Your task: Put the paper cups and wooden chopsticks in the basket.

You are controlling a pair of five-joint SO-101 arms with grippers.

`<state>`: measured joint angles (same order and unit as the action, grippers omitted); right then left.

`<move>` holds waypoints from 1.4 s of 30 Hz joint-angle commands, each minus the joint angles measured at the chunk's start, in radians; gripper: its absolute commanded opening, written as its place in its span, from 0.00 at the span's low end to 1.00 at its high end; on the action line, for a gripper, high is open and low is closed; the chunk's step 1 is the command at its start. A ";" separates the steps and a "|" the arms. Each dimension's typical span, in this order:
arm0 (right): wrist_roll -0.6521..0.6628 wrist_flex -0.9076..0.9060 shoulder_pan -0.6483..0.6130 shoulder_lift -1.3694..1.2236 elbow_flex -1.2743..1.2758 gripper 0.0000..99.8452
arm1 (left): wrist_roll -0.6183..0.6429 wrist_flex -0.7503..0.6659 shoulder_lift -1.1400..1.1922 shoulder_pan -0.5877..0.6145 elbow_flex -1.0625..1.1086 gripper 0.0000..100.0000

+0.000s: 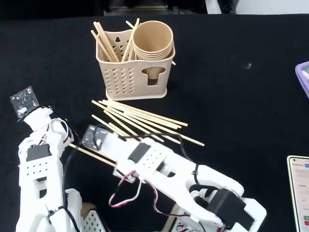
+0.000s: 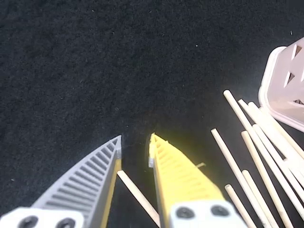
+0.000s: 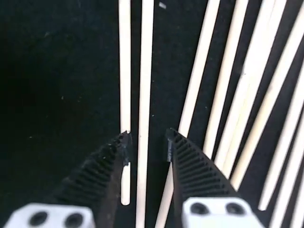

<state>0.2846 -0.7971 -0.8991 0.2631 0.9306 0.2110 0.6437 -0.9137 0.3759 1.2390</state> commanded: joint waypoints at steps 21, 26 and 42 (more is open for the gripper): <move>-0.077 0.043 -0.069 -0.282 -0.259 0.13 | 0.212 -0.021 -0.026 0.231 -0.033 0.11; -0.069 0.043 -0.069 -0.315 -0.278 0.09 | 0.227 -0.023 -0.026 0.237 -0.033 0.11; -0.069 -0.209 0.104 0.242 -0.248 0.01 | 0.227 -0.023 -0.026 0.236 -0.031 0.11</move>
<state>0.2171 -0.9352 -0.8577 0.2463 0.6882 0.4273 0.6406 -0.9137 0.6015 1.2390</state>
